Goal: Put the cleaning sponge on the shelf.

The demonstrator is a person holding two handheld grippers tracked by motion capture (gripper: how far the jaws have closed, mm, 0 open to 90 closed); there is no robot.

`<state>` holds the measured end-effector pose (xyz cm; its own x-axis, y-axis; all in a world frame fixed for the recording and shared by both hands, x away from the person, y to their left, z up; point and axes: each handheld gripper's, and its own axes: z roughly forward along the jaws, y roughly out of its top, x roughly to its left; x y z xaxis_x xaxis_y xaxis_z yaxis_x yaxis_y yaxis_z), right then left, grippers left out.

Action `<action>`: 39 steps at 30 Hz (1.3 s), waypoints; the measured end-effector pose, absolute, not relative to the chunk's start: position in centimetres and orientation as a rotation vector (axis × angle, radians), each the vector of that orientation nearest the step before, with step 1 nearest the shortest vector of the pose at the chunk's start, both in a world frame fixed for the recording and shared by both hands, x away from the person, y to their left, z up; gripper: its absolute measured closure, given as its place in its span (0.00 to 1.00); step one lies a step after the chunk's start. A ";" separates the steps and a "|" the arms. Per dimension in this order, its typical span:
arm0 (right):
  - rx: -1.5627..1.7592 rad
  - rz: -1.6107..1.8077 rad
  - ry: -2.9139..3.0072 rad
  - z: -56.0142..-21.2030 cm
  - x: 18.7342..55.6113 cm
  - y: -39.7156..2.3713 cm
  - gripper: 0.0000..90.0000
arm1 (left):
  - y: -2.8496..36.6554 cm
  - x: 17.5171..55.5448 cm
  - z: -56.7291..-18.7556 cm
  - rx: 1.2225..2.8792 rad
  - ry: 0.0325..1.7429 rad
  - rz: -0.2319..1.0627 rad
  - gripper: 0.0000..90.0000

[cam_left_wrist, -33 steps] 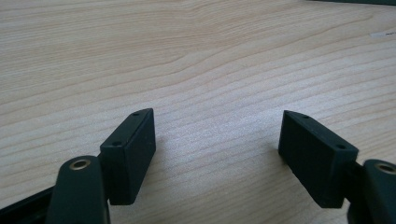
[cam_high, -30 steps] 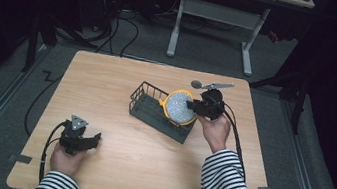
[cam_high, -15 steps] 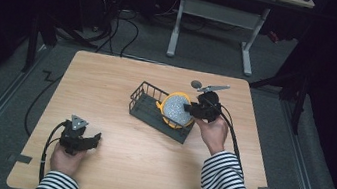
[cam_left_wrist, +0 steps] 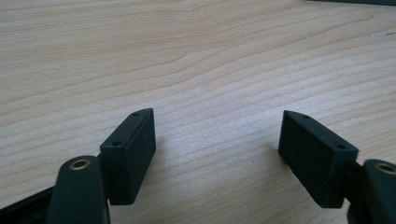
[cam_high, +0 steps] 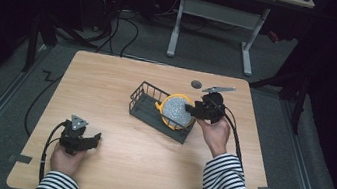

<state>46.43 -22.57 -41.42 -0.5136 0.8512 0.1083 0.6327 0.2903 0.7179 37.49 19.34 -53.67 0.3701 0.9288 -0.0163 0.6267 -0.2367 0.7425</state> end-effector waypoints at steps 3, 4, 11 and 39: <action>1.353 1.080 2.247 -40.9 46.1 -23.2 0.55 | 19.3 37.5 -53.7 1.963 1.341 0.578 0.31; 1.350 1.083 2.239 -40.7 46.0 -23.3 0.55 | 19.3 37.5 -53.7 1.963 1.341 0.577 0.31; 1.364 1.091 2.199 -39.9 45.3 -25.0 0.55 | 19.3 37.5 -53.7 1.963 1.341 0.577 0.31; 1.438 1.092 2.058 -39.3 39.7 -32.5 0.54 | 19.3 37.5 -53.7 1.961 1.346 0.580 0.31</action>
